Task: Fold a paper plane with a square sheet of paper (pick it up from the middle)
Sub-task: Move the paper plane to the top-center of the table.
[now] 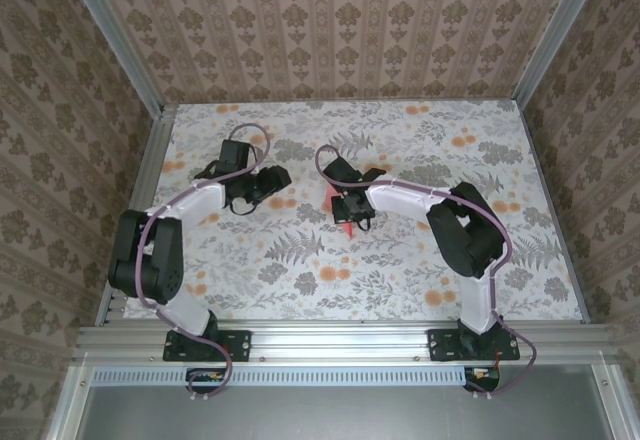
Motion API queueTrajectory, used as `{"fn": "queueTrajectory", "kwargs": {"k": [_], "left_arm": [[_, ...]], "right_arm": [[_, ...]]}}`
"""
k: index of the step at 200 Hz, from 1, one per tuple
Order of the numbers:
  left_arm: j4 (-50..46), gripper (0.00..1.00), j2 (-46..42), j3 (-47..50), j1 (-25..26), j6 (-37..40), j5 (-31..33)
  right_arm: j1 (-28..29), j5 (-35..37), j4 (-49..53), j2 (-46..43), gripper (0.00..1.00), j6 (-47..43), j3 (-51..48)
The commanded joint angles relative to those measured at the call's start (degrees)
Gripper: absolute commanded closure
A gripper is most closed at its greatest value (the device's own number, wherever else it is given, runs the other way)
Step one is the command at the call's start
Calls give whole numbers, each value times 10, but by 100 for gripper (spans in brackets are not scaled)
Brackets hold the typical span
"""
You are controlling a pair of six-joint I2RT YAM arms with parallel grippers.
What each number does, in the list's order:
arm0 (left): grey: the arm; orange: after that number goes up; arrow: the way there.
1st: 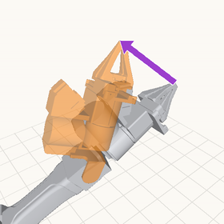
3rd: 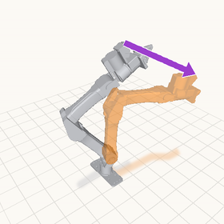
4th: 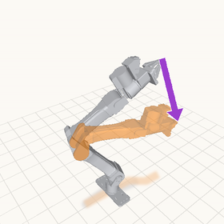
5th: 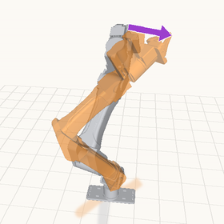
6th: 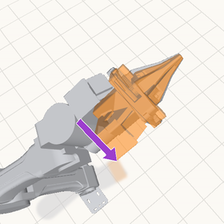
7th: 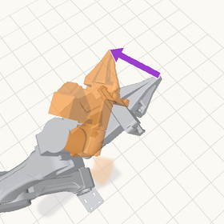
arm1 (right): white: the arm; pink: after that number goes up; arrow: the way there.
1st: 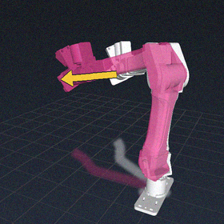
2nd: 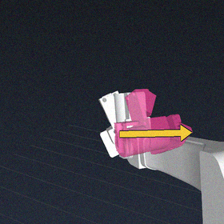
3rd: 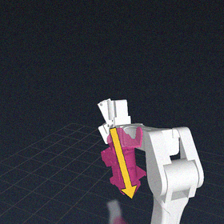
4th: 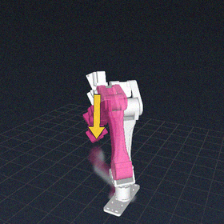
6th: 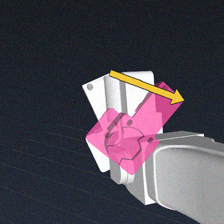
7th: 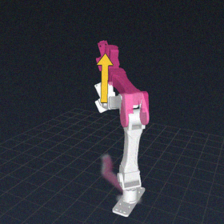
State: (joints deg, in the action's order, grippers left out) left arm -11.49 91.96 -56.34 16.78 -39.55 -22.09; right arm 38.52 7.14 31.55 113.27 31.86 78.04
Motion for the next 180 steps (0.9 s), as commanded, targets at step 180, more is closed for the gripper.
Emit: {"fn": "queueTrajectory", "kwargs": {"k": [180], "left_arm": [[-127,0,-65,37,-40,33,132]], "right_arm": [[-4,47,63,75,95,-16,152]]}}
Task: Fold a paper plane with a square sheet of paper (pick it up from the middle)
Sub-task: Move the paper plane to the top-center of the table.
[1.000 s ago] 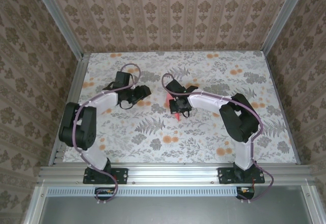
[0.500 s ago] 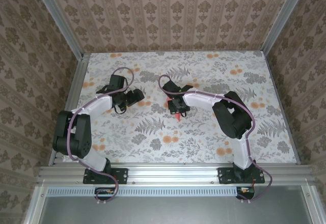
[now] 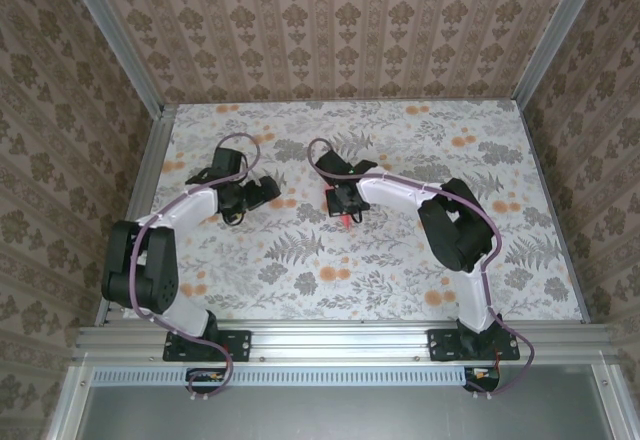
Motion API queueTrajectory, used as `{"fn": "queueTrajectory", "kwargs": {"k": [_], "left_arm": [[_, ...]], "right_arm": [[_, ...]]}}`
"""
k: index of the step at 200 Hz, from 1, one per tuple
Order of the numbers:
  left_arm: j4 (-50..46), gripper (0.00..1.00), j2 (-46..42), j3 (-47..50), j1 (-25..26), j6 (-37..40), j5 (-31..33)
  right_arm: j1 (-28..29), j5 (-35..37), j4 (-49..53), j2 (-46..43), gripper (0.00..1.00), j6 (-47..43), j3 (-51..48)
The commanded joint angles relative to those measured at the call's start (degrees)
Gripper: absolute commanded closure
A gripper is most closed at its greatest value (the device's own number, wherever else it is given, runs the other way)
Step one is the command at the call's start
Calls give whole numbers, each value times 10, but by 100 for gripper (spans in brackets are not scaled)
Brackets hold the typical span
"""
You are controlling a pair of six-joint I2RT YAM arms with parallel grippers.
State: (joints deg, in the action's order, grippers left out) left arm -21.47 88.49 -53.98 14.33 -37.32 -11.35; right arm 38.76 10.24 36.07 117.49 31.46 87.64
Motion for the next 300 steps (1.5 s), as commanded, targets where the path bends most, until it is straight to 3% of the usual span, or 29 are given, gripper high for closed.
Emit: {"fn": "queueTrajectory", "kwargs": {"k": [1,71,204,251,300], "left_arm": [[-27,0,-31,13,-16,11,25],[-34,0,-74,44,-40,11,22],[-29,0,-63,48,-41,9,10],[-36,0,-69,39,-41,9,10],[-48,0,-82,17,-41,15,25]], "right_arm": [[-7,16,18,35,95,-13,57],[-31,18,43,129,96,-13,181],[-32,29,61,180,83,-20,207],[-29,34,85,124,80,-17,223],[-26,52,115,24,64,-12,224]]}}
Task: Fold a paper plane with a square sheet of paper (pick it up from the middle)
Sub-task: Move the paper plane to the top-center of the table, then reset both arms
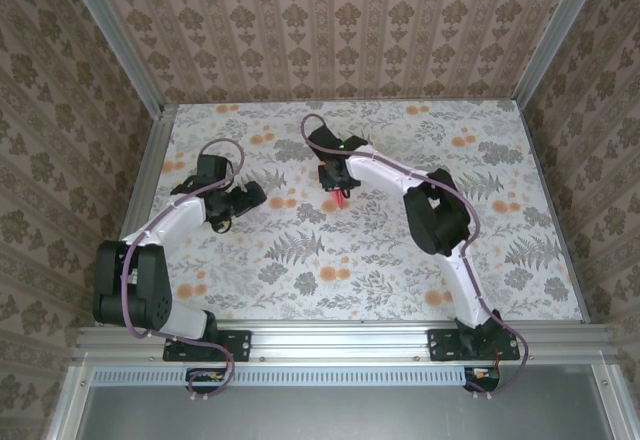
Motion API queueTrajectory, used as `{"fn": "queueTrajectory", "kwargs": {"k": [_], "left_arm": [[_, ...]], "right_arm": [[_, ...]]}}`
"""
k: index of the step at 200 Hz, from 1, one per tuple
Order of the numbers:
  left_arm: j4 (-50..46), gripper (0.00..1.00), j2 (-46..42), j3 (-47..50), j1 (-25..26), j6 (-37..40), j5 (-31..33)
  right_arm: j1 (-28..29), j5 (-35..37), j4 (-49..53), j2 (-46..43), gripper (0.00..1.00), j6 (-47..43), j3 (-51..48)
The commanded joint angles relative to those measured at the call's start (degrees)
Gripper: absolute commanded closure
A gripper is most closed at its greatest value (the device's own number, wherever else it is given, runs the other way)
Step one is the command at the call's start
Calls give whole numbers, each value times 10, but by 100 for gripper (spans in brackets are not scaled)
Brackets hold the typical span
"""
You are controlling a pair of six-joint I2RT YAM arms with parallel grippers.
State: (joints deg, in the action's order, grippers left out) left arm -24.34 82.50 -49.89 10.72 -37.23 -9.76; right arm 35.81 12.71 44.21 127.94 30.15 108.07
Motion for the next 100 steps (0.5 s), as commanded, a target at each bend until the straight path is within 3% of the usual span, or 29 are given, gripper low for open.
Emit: {"fn": "queueTrajectory", "kwargs": {"k": [1,15,31,44,83,100], "left_arm": [[-19,0,-23,-24,-5,14,9],[-24,0,-26,-33,-6,21,16],[-26,0,-33,-45,-10,31,30],[-29,0,-40,-55,-15,43,48],[19,0,-71,-45,-42,93,98],[51,0,-83,-25,-60,105,116]], "right_arm": [[4,27,33,-83,63,0,19],[3,33,30,-112,58,-3,8],[1,53,13,-156,45,-7,-17],[-2,84,-14,-200,35,-15,-57],[-45,168,-91,-326,20,-57,-184],[-70,197,-152,-386,8,-78,-260]]}}
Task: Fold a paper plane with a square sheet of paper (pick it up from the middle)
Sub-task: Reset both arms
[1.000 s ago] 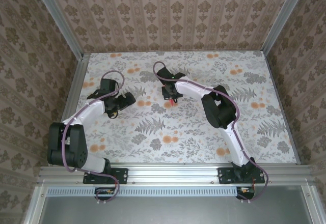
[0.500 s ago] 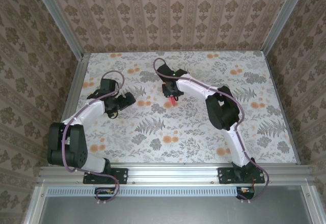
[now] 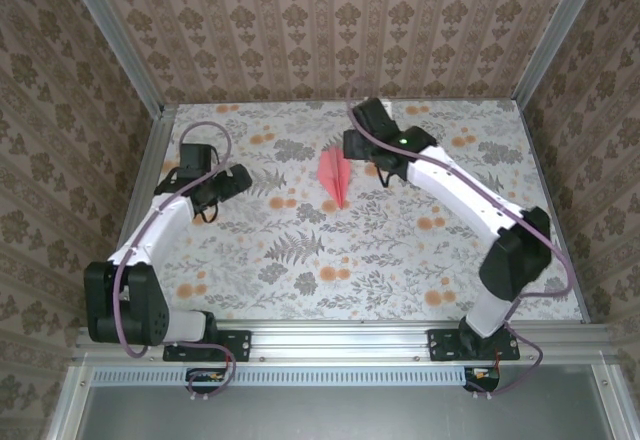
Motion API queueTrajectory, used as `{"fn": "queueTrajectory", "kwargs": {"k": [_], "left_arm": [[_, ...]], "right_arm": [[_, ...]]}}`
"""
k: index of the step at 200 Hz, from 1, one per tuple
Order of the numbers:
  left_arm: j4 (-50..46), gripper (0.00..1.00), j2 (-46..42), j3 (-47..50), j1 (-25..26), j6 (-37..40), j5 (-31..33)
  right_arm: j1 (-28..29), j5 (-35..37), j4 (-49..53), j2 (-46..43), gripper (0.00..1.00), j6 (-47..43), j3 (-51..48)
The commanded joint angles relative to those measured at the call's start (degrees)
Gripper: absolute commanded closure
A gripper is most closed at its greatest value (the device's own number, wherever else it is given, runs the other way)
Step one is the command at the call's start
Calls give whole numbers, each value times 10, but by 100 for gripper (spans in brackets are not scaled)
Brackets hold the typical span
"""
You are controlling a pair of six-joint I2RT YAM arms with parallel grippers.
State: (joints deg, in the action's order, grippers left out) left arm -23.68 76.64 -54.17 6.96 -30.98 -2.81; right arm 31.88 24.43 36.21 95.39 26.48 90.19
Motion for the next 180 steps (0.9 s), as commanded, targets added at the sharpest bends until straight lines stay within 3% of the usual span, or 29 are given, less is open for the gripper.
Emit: {"fn": "queueTrajectory", "kwargs": {"k": [1,11,44,86,111,131,152,180], "left_arm": [[46,0,-26,18,-23,43,48],[63,0,-32,30,-30,54,65],[107,0,-56,69,-42,99,129],[165,0,-80,133,-69,128,175],[186,0,-66,156,-95,147,171],[276,0,-69,208,-102,177,148],[407,0,-76,276,-102,216,121],[497,0,-74,316,-103,264,71]], "right_arm": [[-34,81,-76,-64,8,-42,-83],[-59,83,-105,-101,0,-47,-131],[-141,100,-195,-212,0,-57,-295],[-228,109,-342,-282,0,-85,-499],[-248,102,-467,-287,0,-125,-608],[-259,98,-570,-265,0,-153,-660],[-263,70,-639,-238,0,-185,-671],[-264,20,-724,-206,0,-214,-676]]}}
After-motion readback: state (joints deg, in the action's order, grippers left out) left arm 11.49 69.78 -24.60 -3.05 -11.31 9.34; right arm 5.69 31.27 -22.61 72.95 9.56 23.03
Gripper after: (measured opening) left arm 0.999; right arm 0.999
